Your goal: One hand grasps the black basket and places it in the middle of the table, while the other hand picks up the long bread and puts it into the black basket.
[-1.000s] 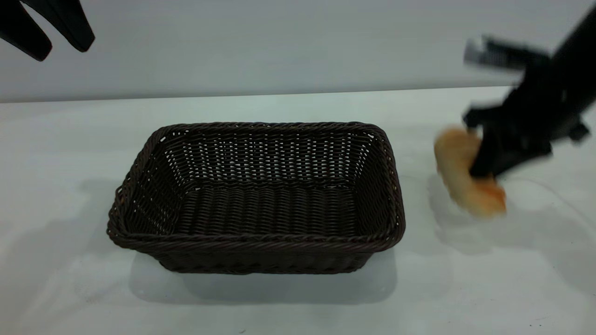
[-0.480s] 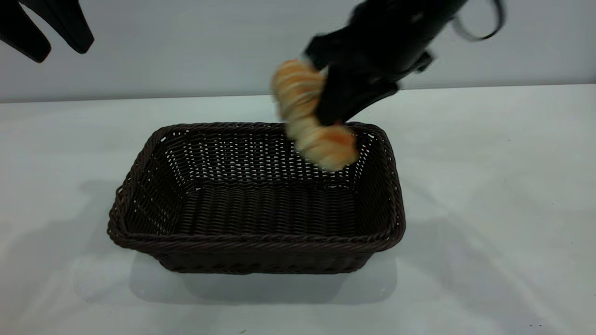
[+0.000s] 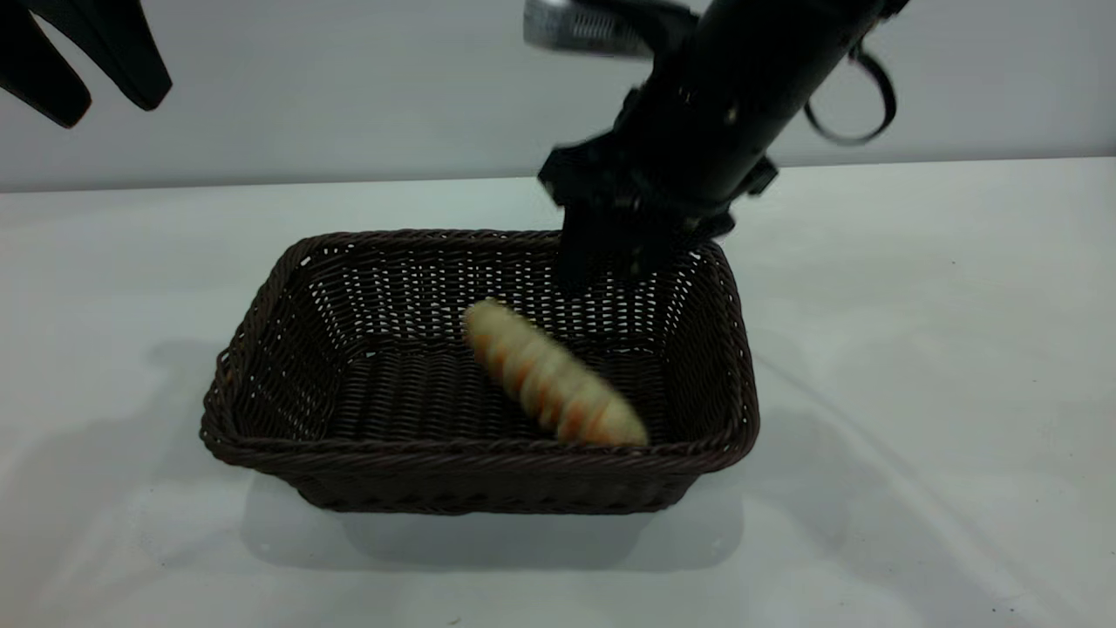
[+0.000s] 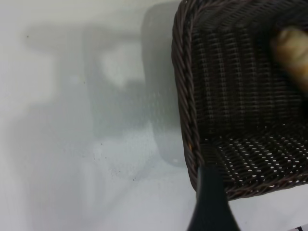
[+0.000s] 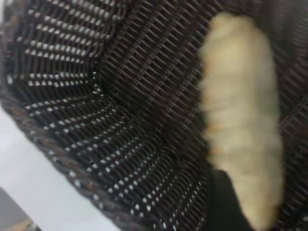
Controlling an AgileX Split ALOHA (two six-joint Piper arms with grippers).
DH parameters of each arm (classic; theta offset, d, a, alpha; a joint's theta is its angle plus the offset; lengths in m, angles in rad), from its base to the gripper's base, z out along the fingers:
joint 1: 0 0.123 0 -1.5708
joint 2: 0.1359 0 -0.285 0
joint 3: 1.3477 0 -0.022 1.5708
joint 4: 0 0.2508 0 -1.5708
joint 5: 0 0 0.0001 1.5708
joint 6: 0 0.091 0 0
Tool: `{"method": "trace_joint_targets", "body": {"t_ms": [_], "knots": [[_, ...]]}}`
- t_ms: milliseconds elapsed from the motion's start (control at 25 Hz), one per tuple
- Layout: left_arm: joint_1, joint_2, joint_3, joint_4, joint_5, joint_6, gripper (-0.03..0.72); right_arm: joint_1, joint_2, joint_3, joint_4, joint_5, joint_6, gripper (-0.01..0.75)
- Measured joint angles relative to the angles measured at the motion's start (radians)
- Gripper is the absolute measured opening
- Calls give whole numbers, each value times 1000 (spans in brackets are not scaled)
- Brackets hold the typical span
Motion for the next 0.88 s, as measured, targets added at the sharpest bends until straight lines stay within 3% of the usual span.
{"method": "trace_joint_targets", "body": {"t_ms": [160, 360, 560, 880], "knots": [[0, 0, 0, 5, 5, 0, 558, -64, -103, 0, -78, 87, 57, 486], [0, -29, 0, 54, 36, 4, 558, -235, -237, 0, -376, 276, 242, 495], [0, -138, 0, 160, 68, -24, 558, -396, -358, 40, -576, 379, 349, 495], [0, -382, 60, 276, 161, -105, 558, -431, -628, 269, -541, 404, 363, 495]]}}
